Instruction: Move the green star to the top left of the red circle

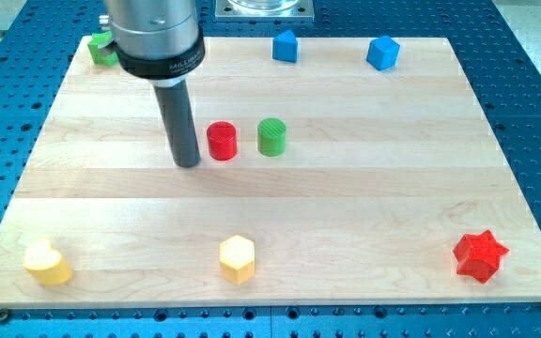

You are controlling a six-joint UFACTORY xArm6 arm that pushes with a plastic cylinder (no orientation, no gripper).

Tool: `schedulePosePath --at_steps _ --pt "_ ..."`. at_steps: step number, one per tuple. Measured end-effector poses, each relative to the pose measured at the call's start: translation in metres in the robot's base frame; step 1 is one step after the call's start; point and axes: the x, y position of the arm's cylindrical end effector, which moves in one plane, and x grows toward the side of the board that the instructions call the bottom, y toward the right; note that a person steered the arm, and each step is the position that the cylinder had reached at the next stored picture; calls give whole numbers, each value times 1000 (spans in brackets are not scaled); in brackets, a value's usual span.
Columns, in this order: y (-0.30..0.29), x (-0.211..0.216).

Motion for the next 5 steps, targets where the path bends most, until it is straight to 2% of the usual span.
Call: schedulePosePath --at_steps 1,2,3,4,5 --pt "28 0" --pt "12 11" --pt "-124 -1" --pt "-204 -69" --pt "-198 -130"
